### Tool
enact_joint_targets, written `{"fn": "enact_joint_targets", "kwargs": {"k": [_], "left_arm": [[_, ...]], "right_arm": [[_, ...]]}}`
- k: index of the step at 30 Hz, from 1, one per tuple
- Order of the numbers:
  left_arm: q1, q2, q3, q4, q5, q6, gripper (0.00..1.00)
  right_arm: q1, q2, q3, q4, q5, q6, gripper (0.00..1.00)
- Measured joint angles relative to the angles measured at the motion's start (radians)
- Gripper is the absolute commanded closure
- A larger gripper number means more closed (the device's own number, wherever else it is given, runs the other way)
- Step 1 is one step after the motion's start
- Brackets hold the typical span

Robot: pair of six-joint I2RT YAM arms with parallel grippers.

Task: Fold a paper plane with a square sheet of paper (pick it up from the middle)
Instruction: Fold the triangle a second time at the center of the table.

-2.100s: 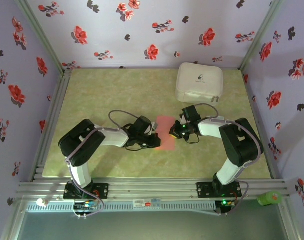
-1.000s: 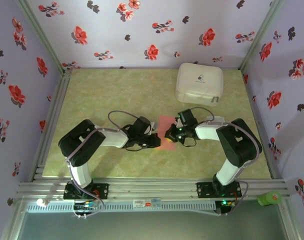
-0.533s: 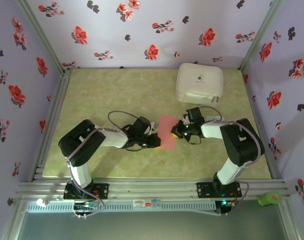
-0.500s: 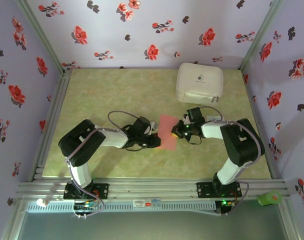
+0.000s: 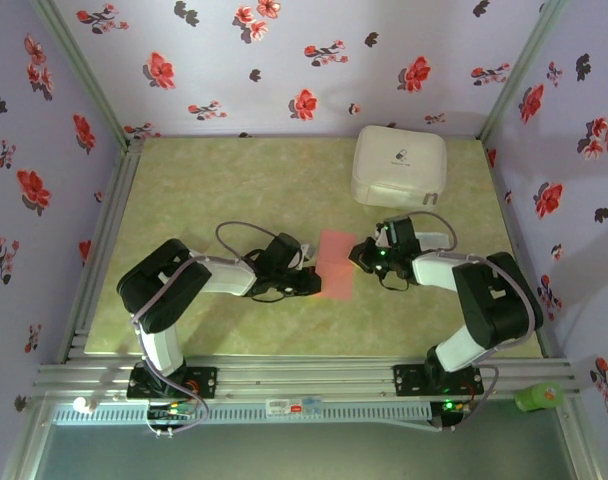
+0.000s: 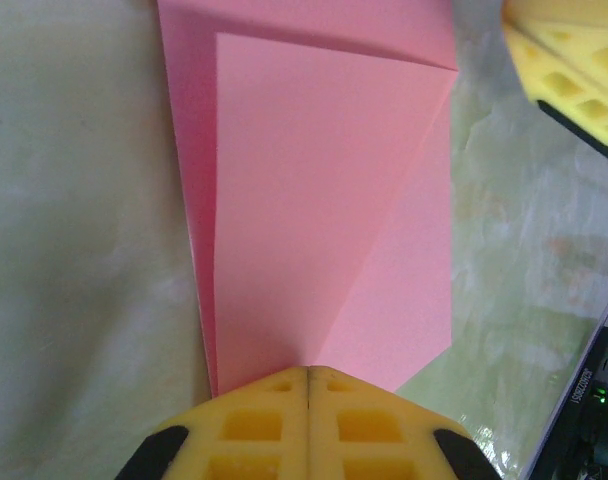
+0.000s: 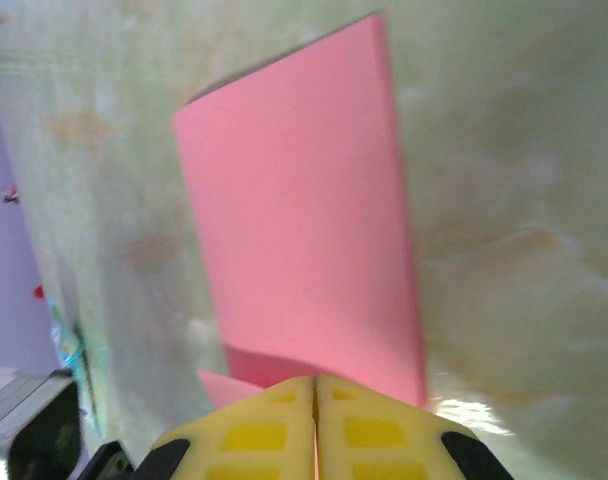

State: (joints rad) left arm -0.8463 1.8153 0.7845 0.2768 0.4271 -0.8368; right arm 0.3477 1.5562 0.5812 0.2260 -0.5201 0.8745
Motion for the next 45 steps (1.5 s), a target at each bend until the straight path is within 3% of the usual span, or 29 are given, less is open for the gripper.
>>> {"fn": "enact_joint_targets", "kwargs": {"k": [9,25,31,36,45], "left_arm": [[0.0,0.002,0.004,-0.005,0.003,0.0,1.0],[0.0,0.005,0.008,-0.006,0.01,0.0,1.0],[-0.001,0.005,0.011,-0.009,0.01,-0.004,0.99],[-0.011,-0.018,0.039,-0.081,0.01,-0.006,0.91],[0.031,-0.047,0.238,-0.227,0.021,0.08,0.89]], "right_arm": [[0.099,0.061,-0.001,0.019,-0.031,0.004,0.97],[-0.028,0.061,-0.003,-0.032,0.0,-0.011,0.95],[-0.042,-0.032,-0.006,-0.078,0.061,-0.015,0.88],[-0.042,-0.14,-0.007,-0.132,0.072,-0.029,0.81],[-0.016,-0.184,-0.044,-0.232,0.068,-0.024,0.67]]}}
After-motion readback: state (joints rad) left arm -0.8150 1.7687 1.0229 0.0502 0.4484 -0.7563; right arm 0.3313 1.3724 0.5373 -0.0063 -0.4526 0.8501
